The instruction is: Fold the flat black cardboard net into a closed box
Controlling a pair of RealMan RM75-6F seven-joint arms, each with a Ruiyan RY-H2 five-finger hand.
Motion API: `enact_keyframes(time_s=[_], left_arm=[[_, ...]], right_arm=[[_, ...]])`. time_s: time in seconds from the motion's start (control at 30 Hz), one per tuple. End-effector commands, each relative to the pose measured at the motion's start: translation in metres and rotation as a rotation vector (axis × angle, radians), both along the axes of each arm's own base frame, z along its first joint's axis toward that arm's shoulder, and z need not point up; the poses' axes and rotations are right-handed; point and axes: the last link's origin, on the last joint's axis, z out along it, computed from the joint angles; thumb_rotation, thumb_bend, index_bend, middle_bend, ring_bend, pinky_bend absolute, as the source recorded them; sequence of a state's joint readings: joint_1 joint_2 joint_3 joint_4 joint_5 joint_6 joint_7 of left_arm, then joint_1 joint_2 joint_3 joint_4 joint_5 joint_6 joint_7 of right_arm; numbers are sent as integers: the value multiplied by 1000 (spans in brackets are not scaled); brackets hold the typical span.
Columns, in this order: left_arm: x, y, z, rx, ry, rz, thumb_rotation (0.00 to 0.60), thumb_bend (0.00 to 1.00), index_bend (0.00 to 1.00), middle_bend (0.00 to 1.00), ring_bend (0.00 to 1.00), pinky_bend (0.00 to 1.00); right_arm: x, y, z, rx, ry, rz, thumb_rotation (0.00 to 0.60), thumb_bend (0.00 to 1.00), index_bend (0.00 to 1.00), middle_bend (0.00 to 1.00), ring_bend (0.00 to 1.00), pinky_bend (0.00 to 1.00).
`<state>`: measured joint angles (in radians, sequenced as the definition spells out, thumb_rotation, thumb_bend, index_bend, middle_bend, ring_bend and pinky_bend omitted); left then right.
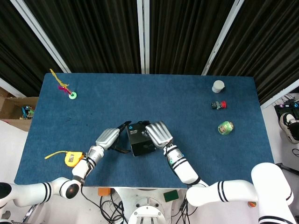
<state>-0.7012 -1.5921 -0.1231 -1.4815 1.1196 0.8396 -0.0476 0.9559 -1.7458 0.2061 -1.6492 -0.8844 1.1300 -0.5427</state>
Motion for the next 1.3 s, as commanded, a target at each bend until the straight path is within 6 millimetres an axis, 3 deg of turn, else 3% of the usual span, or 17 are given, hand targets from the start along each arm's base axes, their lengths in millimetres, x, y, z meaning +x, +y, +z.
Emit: enact_keyframes(time_s=[0.03,0.17,0.37,0.7,1.0,1.07,1.17,1.3], left_arm=[[1,-3,10,-21,81,-21,482,18,11,64,649,957],[-3,-3,27,48,132,-35,488,18,11,54,649,948],[-17,-5,64,121,223,-44,597,18,12,55,648,944],[-38,-10,109,257,256,-10,600,17,12,55,647,933],[-38,-20,121,299,173,-27,600,17,12,55,646,931],[-39,-21,122,312,164,-34,600,18,12,55,644,930],[-40,-24,121,312,148,-31,600,17,12,55,643,929],[-43,-26,123,318,158,-35,600,17,12,55,644,929]], right_arm=[[-2,1,-1,1,2,5,600,0,315,376,741,1000],[-4,2,-1,-8,8,25,600,0,323,376,741,1000],[-9,3,-3,-27,38,96,600,0,369,385,741,1000],[-28,4,-16,-124,132,318,600,17,481,404,741,1000],[-50,1,-38,-237,236,524,600,171,617,500,757,1000],[-52,0,-40,-261,237,550,600,248,667,552,771,1000],[-55,-1,-42,-267,216,541,600,338,688,590,775,1000],[-56,-2,-41,-277,207,541,600,362,692,599,775,1000]])
